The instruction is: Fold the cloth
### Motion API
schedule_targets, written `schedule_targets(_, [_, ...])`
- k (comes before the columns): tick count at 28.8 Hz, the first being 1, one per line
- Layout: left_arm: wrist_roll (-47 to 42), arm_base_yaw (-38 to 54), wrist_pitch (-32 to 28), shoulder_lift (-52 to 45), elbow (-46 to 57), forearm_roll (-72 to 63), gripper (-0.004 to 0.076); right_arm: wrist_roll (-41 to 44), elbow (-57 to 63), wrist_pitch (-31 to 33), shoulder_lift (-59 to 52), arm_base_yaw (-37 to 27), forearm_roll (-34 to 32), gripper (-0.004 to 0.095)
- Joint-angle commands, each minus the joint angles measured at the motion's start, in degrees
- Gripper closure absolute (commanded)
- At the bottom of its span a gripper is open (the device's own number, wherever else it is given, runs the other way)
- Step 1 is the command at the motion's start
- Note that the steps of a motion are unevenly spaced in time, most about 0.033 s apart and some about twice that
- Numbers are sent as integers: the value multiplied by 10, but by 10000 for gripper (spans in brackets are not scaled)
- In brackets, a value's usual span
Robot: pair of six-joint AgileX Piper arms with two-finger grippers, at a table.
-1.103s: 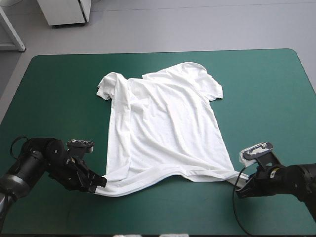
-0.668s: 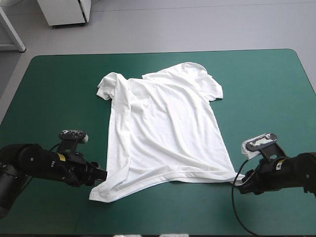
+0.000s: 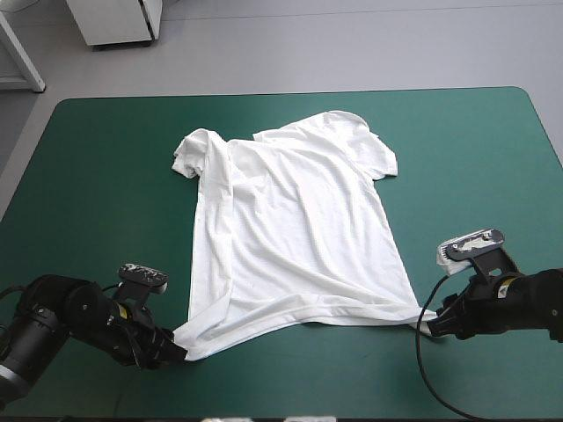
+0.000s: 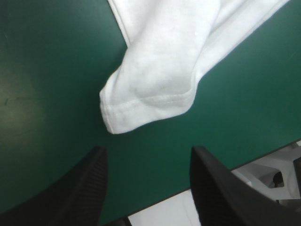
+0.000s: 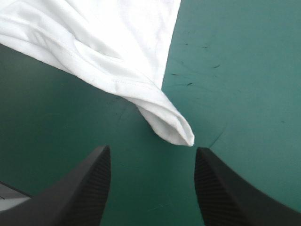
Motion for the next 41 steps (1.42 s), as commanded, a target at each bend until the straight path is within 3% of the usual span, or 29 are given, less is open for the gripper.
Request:
schedule_targets(1, [8, -5, -14, 0, 1, 2, 330, 0, -17, -5, -4, 0, -6, 394])
schedule_targets(8, [50, -5, -82, 65, 3, 2, 330, 0, -17, -13, -3, 0, -12, 395])
schedule_targets(21, [81, -5, -126, 175, 3, -14, 338, -24, 6, -21, 25, 0, -41, 394])
schedule_targets(24, [81, -5, -126, 181, 6, -15, 422, -30, 11, -30, 51, 0, -32, 394])
schedule_targets(28, [82, -5, -131, 182, 9, -16, 697, -49, 11, -43, 87, 0, -30, 393])
schedule_targets(29, [88, -5, -131, 182, 9, -16, 729, -49, 11, -43, 94, 0, -30, 393])
schedule_targets(41, [89, -5, -130, 182, 9, -19, 733, -78, 11, -59, 150, 0, -26, 393])
